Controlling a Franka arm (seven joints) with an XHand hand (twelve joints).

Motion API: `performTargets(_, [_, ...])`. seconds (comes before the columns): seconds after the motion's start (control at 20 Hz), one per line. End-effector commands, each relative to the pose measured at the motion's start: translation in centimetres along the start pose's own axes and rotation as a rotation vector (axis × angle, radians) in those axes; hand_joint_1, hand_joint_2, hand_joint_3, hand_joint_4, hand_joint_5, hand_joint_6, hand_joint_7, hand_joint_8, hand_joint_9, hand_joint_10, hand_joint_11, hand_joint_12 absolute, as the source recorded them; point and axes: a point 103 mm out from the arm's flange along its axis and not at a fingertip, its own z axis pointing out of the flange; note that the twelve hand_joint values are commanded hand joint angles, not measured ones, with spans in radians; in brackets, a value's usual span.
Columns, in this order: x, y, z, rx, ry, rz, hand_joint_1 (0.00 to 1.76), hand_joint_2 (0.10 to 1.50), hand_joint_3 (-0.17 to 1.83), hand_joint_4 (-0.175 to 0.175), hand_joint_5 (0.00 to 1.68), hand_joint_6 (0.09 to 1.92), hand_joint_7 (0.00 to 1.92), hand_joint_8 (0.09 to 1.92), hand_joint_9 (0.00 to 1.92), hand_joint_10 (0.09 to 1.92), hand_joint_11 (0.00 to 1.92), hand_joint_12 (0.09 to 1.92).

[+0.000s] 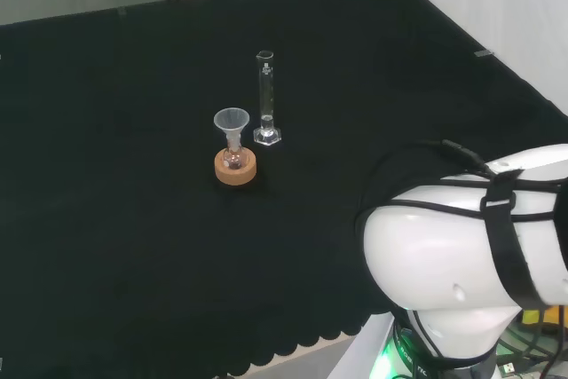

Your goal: Pick up the graduated cylinder.

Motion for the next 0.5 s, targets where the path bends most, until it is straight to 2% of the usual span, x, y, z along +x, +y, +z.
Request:
performTargets(0.05, [-0.3,1.3,1.3,0.018,-0.017,0.038,0.00,1.38,0.07,-0.030,0.21,0.09,0.01,0.47,0.44,0.09,0.11,1.35])
performTargets(0.3, [-1.5,3.2,4.1,0.053,0.002,0.054,0.00,1.37,0.07,-0.031,0.22,0.09,0.01,0.48,0.46,0.09,0.12,1.36])
performTargets(0.5, [-2.8,5.4,6.5,0.046,0.036,0.034,0.00,1.36,0.06,-0.034,0.22,0.09,0.03,0.49,0.47,0.09,0.12,1.36])
